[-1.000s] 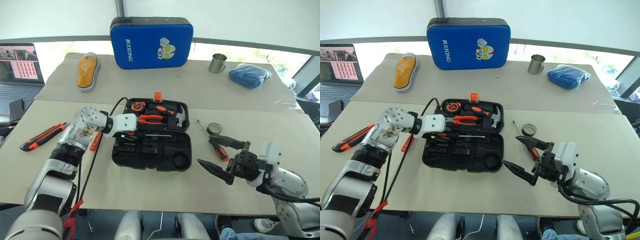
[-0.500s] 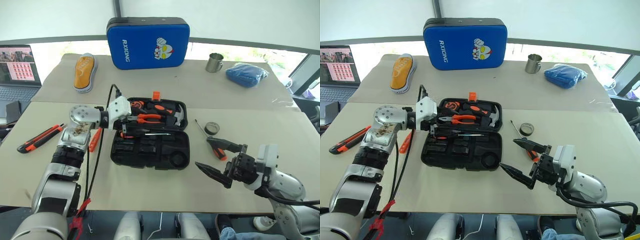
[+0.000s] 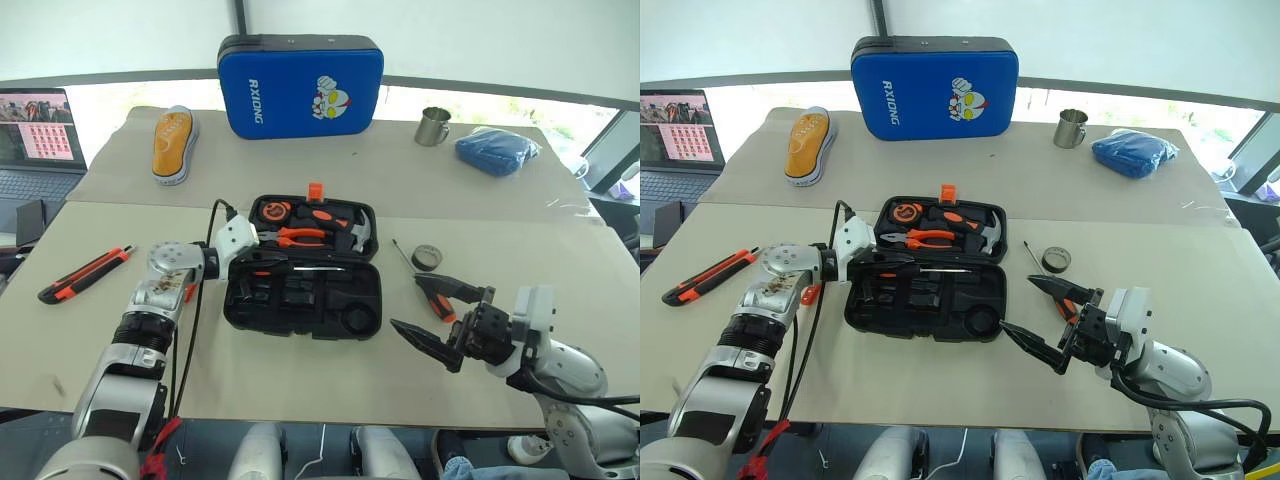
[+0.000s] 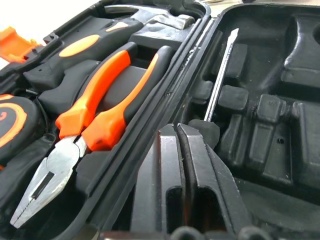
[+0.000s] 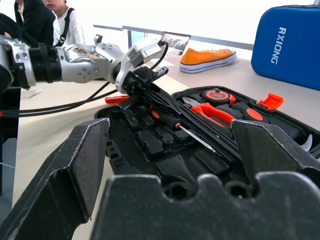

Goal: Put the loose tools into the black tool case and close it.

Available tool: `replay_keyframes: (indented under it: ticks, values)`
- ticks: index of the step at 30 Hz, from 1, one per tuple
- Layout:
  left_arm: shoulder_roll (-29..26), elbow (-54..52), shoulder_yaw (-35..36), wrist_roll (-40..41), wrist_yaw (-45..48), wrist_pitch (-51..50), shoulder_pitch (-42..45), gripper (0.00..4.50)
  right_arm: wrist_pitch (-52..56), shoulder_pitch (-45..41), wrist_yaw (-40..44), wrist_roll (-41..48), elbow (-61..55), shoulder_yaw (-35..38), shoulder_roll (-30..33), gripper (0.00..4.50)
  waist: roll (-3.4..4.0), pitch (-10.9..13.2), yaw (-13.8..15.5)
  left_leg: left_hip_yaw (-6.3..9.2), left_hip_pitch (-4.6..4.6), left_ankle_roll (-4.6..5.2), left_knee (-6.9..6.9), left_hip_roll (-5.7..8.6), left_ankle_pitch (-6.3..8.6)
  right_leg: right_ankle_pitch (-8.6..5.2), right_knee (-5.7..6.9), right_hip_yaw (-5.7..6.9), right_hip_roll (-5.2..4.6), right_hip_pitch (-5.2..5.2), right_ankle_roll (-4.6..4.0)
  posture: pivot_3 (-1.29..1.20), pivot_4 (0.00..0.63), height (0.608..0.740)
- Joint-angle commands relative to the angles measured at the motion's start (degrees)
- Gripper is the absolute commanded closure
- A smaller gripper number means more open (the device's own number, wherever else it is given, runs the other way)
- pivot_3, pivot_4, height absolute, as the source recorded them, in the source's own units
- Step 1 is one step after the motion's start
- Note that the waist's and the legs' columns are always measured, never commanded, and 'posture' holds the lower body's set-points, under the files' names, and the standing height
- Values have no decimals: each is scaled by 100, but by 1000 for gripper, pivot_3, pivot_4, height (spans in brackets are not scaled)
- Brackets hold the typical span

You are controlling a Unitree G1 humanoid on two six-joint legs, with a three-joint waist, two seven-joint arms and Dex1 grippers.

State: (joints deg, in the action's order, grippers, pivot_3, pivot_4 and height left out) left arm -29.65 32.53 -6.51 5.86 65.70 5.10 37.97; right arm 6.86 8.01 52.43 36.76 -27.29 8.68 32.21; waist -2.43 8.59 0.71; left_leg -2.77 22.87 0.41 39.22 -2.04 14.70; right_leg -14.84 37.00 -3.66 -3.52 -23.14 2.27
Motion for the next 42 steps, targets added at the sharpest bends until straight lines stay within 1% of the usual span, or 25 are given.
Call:
replay_keyframes:
  ticks: [1,7,12,14,16,18,19,20,21,22,25,26,27,28,29,30,32,33,35,39,42]
  values:
    - [101,-122,-267,-207,-12,58,-188,4417,-55,26,-12,56,-115,142,3,0,1,-1,3,0,0,0,0,0,0,0,0,0,0,1,0,0,150,740]
    - [63,-158,-781,-815,-121,282,-376,4417,-73,72,-22,25,-105,113,-16,0,20,-23,27,0,-6,0,0,4,0,0,-3,-2,-1,10,0,0,150,740]
    - [125,-175,-1032,-1136,-262,-64,-433,4417,-92,56,-41,-9,-83,66,-49,0,53,-59,23,-1,-29,1,0,4,1,-2,-10,-3,-1,37,3,0,150,740]
    - [225,-239,-954,-1060,-402,-82,-493,4417,-100,23,-61,-36,-65,42,-81,0,67,-69,16,-1,-66,8,-6,3,6,-5,-24,-3,0,80,7,0,150,740]
    - [317,-440,-642,-633,-378,53,-573,4417,-99,-10,-104,-21,-44,102,-117,0,85,-81,18,-2,-80,8,-14,5,7,-7,-32,-6,0,94,10,0,150,740]
    - [387,-696,-166,14,-218,99,-675,3915,-64,-9,-165,73,-23,254,-141,0,89,-83,11,-2,-78,8,-14,6,7,-8,-31,-10,-1,92,11,0,150,740]
    - [371,-861,89,382,-62,96,-739,3759,-44,18,-183,121,-6,349,-133,0,88,-82,8,-1,-74,8,-14,6,7,-7,-30,-11,-1,86,11,0,150,740]
    - [330,-1006,302,670,49,18,-790,3281,-34,54,-190,147,11,430,-117,0,86,-81,4,-1,-66,8,-14,6,7,-7,-30,-11,-1,80,11,0,150,740]
    - [275,-1116,477,893,117,-26,-830,3044,-29,96,-188,159,24,498,-96,0,82,-78,-4,0,-60,8,-14,5,7,-7,-29,-11,-1,73,10,0,150,740]
    - [156,-1252,645,1129,249,-161,-896,2782,-32,174,-170,168,50,585,-71,0,81,-76,-10,1,-54,8,-13,4,7,-6,-26,-11,0,65,9,0,150,740]
    - [-215,-1592,1018,1656,635,-443,-1175,1707,-88,461,-54,133,109,779,-9,0,77,-72,-38,3,-48,8,-14,-1,6,-6,-21,-11,6,54,6,0,150,740]
    - [-374,-1814,1262,1974,773,-629,-1393,1272,-159,625,-10,81,167,893,-5,0,78,-72,-55,3,-50,8,-16,-2,6,-6,-21,-13,7,54,5,0,150,740]
    - [-517,-2015,1519,2275,877,-792,-1620,1053,-240,788,24,28,233,1007,-10,0,78,-71,-73,1,-54,8,-22,-2,7,-7,-22,-16,6,54,5,0,150,740]
    - [-653,-2181,1713,2490,964,-935,-1838,577,-314,926,47,-22,296,1100,-23,0,79,-71,-94,2,-54,8,-25,-3,7,-7,-25,-18,6,54,5,0,150,740]
    - [-850,-2344,1862,2567,1052,-1025,-2136,358,-457,1074,57,-108,379,1202,-71,0,79,-71,-119,4,-56,8,-28,-5,7,-7,-25,-20,5,54,4,0,150,740]
    - [-1046,-2452,1990,2579,1164,-1039,-2450,26,-560,1217,45,-152,454,1291,-133,0,79,-71,-140,12,-57,8,-31,-7,7,-8,-26,-22,3,53,3,0,150,740]
    - [-1276,-2626,2257,2634,1284,-976,-3001,26,-808,1464,62,-294,599,1405,-224,0,81,-69,-155,25,-60,7,-37,-9,7,-10,-28,-25,3,51,1,0,150,740]
    - [-1319,-2672,2340,2673,1304,-946,-3151,26,-895,1526,75,-349,642,1426,-249,0,82,-69,-155,26,-64,7,-37,-9,8,-11,-27,-25,3,54,0,0,150,740]
    - [-1446,-2772,2666,2707,1443,-791,-3764,26,-1068,1733,0,-464,744,1494,-370,0,80,-68,-144,24,-67,6,-36,-13,7,-13,-25,-25,2,55,-2,0,150,740]
    - [-1339,-3111,3169,2769,1561,-347,-4741,26,-1195,1911,-292,-724,816,1509,-544,0,79,-67,-137,15,-71,0,-38,-37,11,-18,-27,-25,3,55,-11,0,150,740]
    - [-1221,-3205,3284,2802,1347,-296,-4894,26,-972,1718,-486,-762,702,1373,-500,0,79,-66,-112,11,-70,-1,-36,-43,11,-20,-26,-24,3,53,-14,0,150,740]
